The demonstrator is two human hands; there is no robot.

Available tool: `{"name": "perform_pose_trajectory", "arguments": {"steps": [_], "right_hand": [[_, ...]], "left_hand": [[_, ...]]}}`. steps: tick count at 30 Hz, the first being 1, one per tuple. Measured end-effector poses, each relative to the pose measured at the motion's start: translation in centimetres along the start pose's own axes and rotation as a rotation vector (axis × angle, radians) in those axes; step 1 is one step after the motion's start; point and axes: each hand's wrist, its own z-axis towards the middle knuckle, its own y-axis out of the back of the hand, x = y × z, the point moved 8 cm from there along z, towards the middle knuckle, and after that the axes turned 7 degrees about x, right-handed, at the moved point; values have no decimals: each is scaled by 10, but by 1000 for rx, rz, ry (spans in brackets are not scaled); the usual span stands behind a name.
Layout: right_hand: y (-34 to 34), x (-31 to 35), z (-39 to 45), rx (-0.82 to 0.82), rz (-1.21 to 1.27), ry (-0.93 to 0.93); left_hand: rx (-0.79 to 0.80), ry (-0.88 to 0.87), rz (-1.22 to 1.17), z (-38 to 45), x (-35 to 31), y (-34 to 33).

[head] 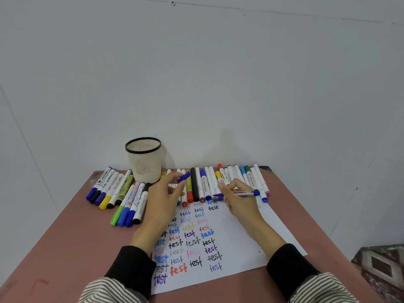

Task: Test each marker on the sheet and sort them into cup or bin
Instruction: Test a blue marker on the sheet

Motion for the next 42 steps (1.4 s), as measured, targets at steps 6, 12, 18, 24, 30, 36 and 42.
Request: {"name": "perform_pose_trajectory", "arguments": {"steps": [6,12,18,24,30,36,42], "right_hand": [[-7,5,-3,156,535,-122],[-14,4,-5,230,574,-177],[-12,7,-6,241,591,-158],[-12,10,-6,239,586,-137],[-15,8,-6,238,490,-118],[-15,9,-5,253,438,-90],[-13,13,-6,286,411,-36]], "left_hand": [[104,-45,75,-2,-3,-9],[182,-85,46,-3,-11,-18],[191,-74,-24,-4,-15,-18],[223,-42,-22,-6,-16,-22],[234,-84,-16,-7,-24,-28],[256,-59,-27,-8,-21,-32],[324,-39,10,-10,-18,-39]]}}
